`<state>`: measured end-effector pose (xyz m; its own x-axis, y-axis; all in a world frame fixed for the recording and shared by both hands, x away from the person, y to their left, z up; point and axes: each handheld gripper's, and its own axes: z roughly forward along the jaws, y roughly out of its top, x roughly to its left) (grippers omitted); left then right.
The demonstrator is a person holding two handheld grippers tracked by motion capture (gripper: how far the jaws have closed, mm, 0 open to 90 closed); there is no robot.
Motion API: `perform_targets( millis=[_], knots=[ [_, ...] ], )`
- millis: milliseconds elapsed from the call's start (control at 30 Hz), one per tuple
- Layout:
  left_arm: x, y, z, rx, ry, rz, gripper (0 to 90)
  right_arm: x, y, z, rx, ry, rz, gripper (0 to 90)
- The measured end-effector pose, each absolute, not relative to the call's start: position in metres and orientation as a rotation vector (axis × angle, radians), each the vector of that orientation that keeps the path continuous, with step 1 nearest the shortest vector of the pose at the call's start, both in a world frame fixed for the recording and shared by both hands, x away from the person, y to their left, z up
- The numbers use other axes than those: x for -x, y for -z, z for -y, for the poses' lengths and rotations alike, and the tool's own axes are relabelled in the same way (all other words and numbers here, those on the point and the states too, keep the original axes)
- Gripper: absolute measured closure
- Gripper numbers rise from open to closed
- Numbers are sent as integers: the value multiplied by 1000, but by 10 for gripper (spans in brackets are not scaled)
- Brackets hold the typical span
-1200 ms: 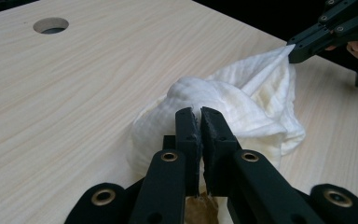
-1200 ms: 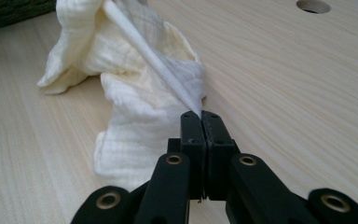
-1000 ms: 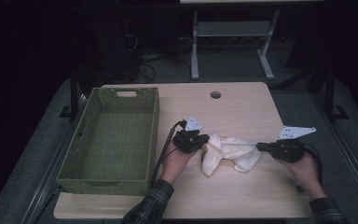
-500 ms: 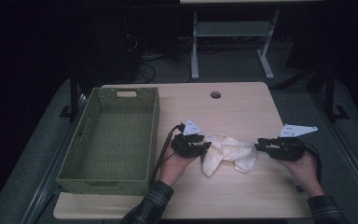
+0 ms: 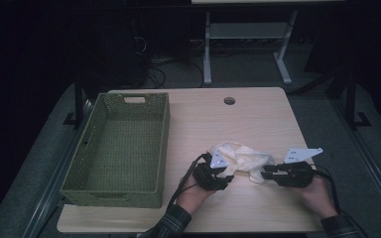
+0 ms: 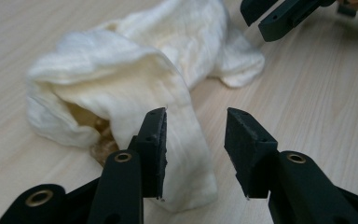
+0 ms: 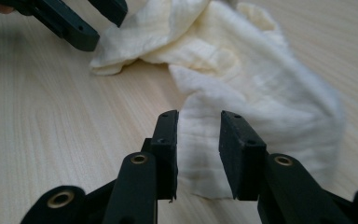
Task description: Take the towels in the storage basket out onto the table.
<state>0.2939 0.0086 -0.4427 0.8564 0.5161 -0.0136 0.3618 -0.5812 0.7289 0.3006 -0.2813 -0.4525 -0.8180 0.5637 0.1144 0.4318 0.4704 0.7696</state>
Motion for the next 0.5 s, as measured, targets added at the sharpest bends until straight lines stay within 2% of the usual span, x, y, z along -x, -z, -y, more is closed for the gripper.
perform_targets(
  millis=[133, 167, 233, 333, 500],
  knots=[
    [-297, 452, -3, -2299, -286, -630, 571, -301, 462, 266, -848, -1198, -2610, 650],
    [-298, 453, -3, -2304, -283, -633, 597, -301, 465, 263, -835, -1160, -2622, 655],
    [-301, 456, -3, -2311, -278, -660, 722, -302, 470, 260, -818, -1092, -2638, 705],
    [-304, 455, -6, -2298, -254, -679, 855, -304, 470, 261, -831, -1102, -2635, 825],
    [-307, 441, -13, -2220, -210, -691, 874, -306, 464, 271, -847, -1159, -2613, 853]
  ],
)
